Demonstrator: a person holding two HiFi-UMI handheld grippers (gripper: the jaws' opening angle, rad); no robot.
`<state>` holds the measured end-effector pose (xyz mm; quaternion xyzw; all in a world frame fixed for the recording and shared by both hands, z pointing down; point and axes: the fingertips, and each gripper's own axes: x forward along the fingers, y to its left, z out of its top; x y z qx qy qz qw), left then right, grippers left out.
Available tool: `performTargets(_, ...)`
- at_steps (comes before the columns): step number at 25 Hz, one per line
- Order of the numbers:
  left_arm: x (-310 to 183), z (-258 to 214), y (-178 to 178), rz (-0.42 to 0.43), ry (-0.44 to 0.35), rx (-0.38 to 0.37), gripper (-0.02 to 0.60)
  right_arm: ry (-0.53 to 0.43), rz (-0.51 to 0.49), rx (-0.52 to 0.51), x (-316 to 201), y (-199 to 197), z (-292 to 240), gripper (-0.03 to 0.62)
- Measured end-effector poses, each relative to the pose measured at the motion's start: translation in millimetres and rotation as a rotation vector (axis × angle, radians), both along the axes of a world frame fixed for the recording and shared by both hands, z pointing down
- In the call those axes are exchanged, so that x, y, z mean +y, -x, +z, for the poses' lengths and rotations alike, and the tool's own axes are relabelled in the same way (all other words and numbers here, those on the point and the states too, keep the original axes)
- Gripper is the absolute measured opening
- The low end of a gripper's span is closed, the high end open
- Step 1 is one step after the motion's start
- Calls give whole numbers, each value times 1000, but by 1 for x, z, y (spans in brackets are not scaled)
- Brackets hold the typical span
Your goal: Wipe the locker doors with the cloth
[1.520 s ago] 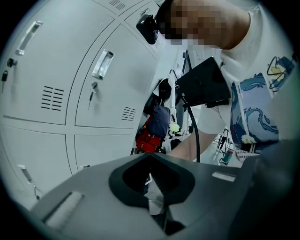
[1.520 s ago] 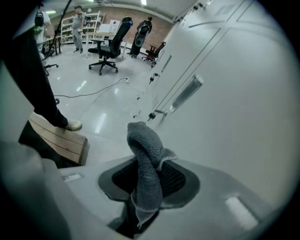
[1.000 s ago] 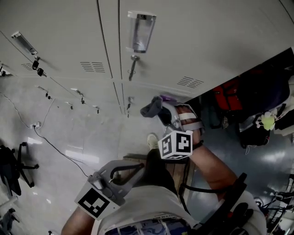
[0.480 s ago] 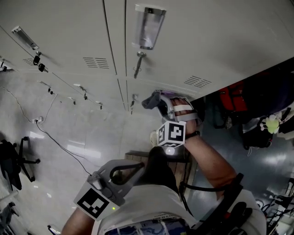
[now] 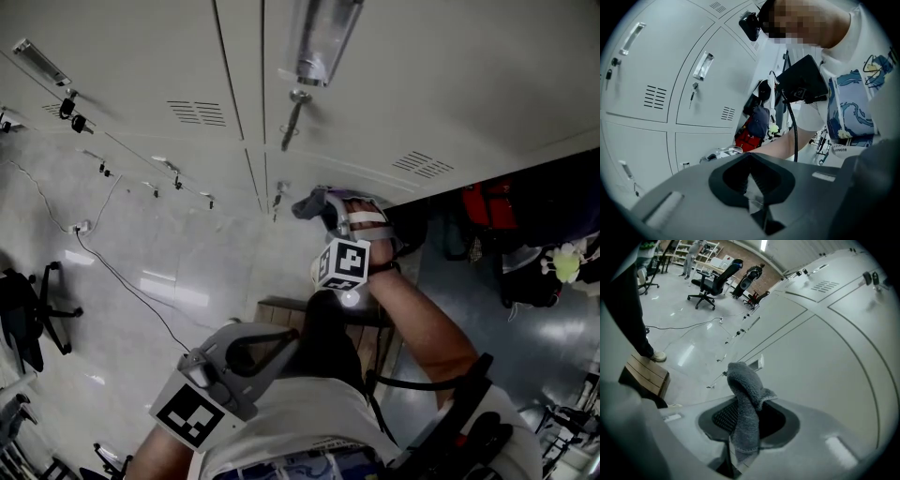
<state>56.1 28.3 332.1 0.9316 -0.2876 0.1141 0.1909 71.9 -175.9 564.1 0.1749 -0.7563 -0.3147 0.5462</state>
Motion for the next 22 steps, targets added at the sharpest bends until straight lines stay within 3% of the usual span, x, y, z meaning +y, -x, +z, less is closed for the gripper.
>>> performTargets(22,-3,25,22,-88,77,-35,2,203,28,106,0,-6,177,112)
